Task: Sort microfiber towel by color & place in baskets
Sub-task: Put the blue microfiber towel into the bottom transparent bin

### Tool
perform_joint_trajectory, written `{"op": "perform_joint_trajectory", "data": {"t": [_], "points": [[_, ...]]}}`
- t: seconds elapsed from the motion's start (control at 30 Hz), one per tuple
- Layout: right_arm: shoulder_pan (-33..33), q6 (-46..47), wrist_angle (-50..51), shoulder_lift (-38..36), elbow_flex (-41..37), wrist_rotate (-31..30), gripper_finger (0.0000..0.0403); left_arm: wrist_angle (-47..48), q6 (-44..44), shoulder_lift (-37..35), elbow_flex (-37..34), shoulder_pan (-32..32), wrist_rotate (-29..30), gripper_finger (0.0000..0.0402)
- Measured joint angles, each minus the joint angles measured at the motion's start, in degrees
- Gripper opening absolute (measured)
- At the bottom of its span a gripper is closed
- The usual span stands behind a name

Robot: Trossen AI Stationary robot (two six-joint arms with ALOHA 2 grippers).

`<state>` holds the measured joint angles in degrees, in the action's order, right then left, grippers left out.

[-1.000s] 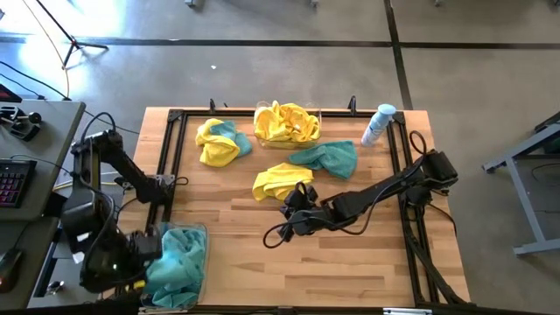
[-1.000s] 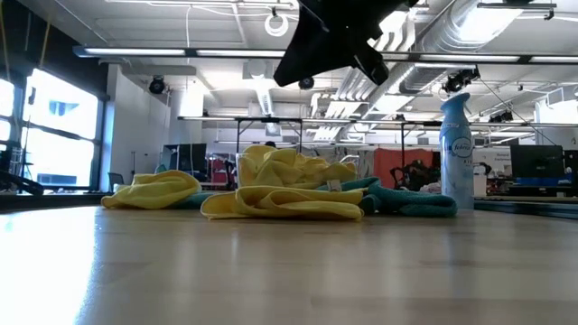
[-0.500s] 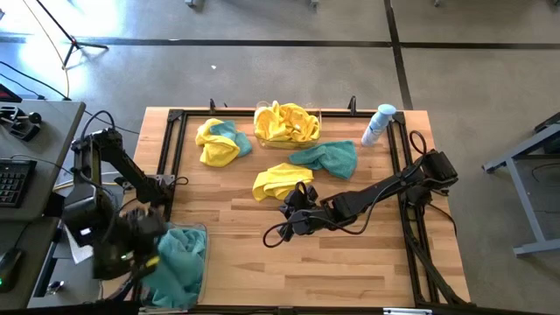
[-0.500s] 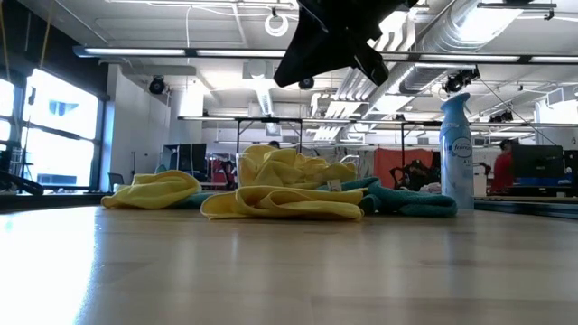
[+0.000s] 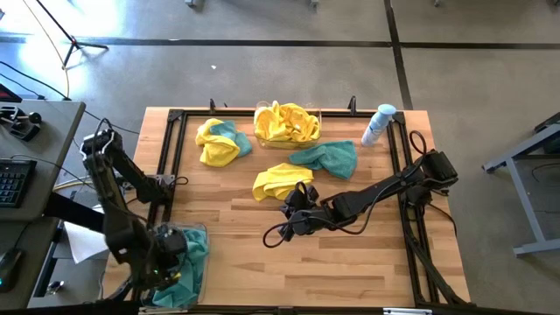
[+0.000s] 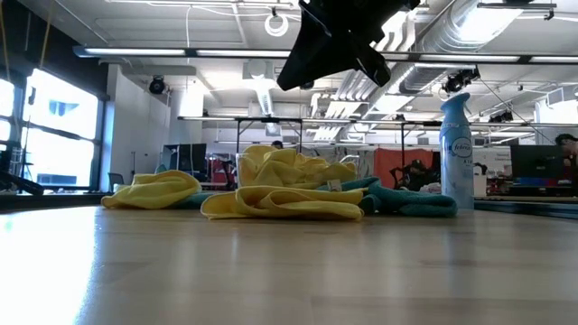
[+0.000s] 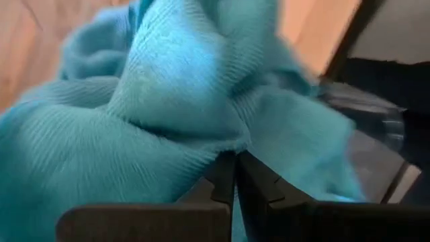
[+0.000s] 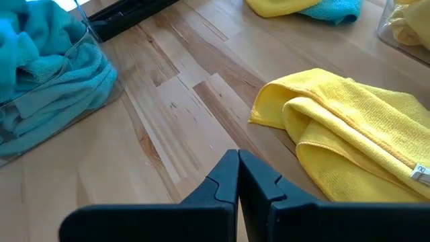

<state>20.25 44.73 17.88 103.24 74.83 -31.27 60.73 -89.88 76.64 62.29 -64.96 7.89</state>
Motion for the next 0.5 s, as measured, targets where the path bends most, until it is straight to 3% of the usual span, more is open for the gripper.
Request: {"op": "perform_joint_trajectory", "data": {"t": [0.27, 0.5], "points": [[-0.07, 0.0, 0.16, 0.0, 0.0, 0.0, 0.0, -16.35, 3.03, 4.44, -14.2, -0.11, -3.04, 0.0], [-0.07, 0.23, 0.31, 0.0, 0.0, -0.01, 0.0, -19.3, 3.24, 7.48, -16.24, 0.01, -3.18, 0.0002]]}}
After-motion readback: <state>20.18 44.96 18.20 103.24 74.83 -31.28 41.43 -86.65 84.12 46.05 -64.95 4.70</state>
